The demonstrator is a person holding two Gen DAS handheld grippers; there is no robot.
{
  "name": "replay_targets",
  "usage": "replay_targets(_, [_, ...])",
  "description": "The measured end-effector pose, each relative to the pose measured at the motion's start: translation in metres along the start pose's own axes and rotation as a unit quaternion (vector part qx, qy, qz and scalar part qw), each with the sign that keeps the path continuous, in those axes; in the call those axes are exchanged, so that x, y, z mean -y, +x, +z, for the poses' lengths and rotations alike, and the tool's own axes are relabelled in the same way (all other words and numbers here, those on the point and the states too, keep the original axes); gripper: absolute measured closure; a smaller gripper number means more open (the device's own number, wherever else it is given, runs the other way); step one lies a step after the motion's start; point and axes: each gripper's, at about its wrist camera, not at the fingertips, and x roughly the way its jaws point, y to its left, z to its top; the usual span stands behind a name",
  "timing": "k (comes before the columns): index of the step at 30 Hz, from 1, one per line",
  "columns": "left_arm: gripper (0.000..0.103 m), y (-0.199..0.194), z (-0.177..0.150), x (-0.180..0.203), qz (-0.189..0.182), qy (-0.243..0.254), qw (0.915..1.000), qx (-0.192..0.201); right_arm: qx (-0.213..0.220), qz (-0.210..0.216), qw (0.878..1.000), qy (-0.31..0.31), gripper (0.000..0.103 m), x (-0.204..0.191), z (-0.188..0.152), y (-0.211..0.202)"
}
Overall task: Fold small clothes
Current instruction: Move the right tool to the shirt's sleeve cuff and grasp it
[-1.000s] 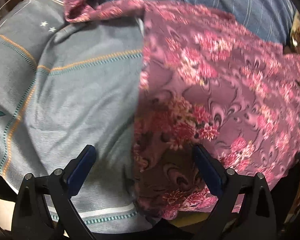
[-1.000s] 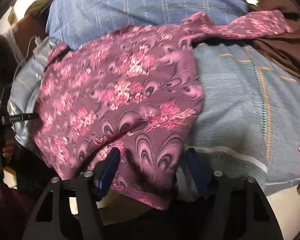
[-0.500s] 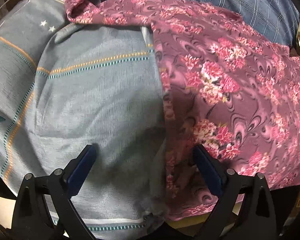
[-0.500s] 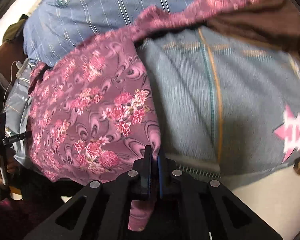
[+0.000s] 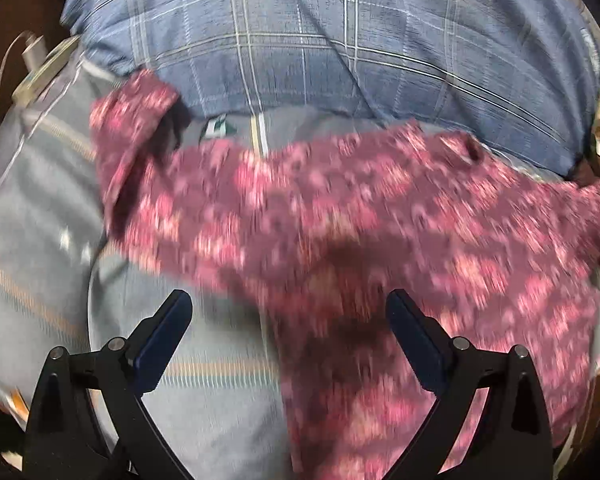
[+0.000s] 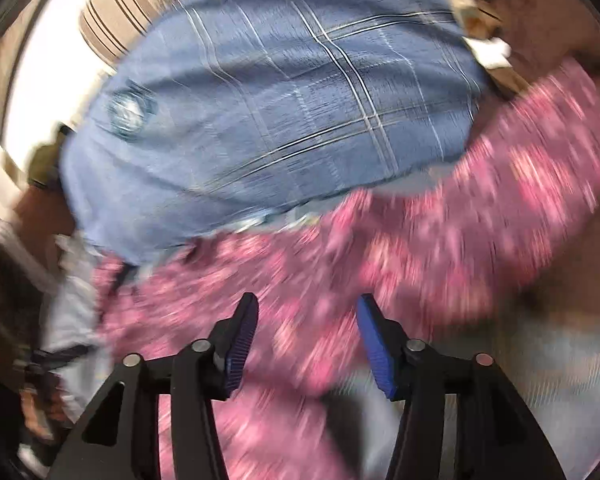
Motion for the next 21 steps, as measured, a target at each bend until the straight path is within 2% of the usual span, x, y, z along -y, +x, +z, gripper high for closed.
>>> replay_targets(3, [0.004, 0.026, 0.034, -0.006, 0.001, -0.008, 0.9996, -0.025, -0.045, -0.031, 0.998, 0.015, 0.044, 0.008, 0.026, 0.049])
replay_targets(5, [0.004, 0.055, 0.056, -0.015, -0.017, -0.035, 0.9975, -0.059, -0.072, -0.037, 0.996, 0.030, 0.044, 0.011, 0.033, 0.077])
replay_targets(7, [0.004, 0.084, 0.068, -0.021, -0.039, -0.068, 0.9923, -0.096, -0.086, -0.048, 0.995, 0.024, 0.044, 0.009, 0.034, 0.098])
replay_targets(8, [0.004, 0.100, 0.072, -0.023, -0.047, -0.084, 0.9886, -0.116, -0.091, -0.059, 0.994, 0.014, 0.047, 0.007, 0.034, 0.108])
replay_targets(9, [0.004, 0.114, 0.073, -0.024, -0.054, -0.098, 0.9853, -0.129, -0.093, -0.073, 0.993, 0.001, 0.071, 0.005, 0.033, 0.114])
replay_targets(10, [0.008, 0.120, 0.072, -0.022, -0.055, -0.103, 0.9841, -0.134, -0.089, -0.080, 0.993, -0.013, 0.088, 0.005, 0.034, 0.117])
replay_targets(11, [0.013, 0.127, 0.073, -0.021, -0.052, -0.105, 0.9838, -0.136, -0.090, -0.080, 0.992, -0.027, 0.098, 0.005, 0.036, 0.119])
replay_targets(12, [0.014, 0.130, 0.076, -0.020, -0.046, -0.101, 0.9849, -0.133, -0.080, -0.079, 0.993, -0.033, 0.098, 0.005, 0.043, 0.117])
replay_targets(14, [0.014, 0.131, 0.081, -0.019, -0.028, -0.089, 0.9897, -0.109, -0.029, -0.069, 0.996, -0.041, 0.099, 0.005, 0.066, 0.100])
replay_targets(16, [0.014, 0.136, 0.087, -0.023, 0.002, -0.089, 0.9919, -0.091, 0.001, -0.060, 0.998, -0.020, 0.099, 0.015, 0.085, 0.094])
replay_targets(18, [0.013, 0.146, 0.090, -0.027, 0.012, -0.099, 0.9906, -0.094, -0.010, -0.083, 0.996, -0.006, 0.098, 0.028, 0.095, 0.110])
replay_targets(20, [0.013, 0.149, 0.093, -0.031, 0.021, -0.113, 0.9903, -0.079, -0.060, -0.104, 0.993, 0.002, 0.098, 0.041, 0.090, 0.141])
replay_targets(21, [0.013, 0.150, 0.094, -0.032, 0.026, -0.114, 0.9900, -0.079, -0.085, -0.115, 0.990, 0.005, 0.092, 0.045, 0.084, 0.155])
